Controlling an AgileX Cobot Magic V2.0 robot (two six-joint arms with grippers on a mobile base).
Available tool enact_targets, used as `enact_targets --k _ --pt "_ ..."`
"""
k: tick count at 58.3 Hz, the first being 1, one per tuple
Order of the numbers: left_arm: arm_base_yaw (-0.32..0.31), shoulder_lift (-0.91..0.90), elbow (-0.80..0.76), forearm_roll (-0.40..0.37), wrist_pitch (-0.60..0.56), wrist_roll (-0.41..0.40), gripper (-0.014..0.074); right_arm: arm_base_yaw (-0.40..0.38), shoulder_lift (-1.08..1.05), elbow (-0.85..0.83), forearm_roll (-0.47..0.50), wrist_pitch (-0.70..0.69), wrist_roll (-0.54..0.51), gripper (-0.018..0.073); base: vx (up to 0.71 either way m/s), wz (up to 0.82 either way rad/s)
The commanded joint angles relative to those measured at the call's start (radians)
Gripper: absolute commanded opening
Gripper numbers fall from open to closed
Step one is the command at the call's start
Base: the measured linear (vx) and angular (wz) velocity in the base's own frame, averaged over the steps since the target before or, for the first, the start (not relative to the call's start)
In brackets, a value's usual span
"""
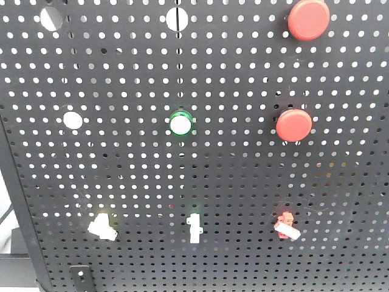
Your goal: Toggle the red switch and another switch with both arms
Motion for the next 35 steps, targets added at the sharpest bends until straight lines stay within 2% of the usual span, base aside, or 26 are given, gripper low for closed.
enact_targets --k 1,26,35 --pt "0.001 -0.018 0.019 -0.011 -0.081 -0.001 0.0002 0.001 -0.01 0.005 -0.006 -0.087 -0.005 -0.0006 0.0 0.0" --pt "0.001 -0.018 0.019 -0.011 -0.081 -0.001 0.0002 0.001 -0.01 0.005 -0.007 -0.089 -0.023 -0.0006 0.0 0.0" --pt "0.001 -0.018 0.019 -0.011 -0.106 -0.001 0.0002 0.001 -0.01 0.005 0.006 -0.145 -0.025 -0.0006 0.0 0.0"
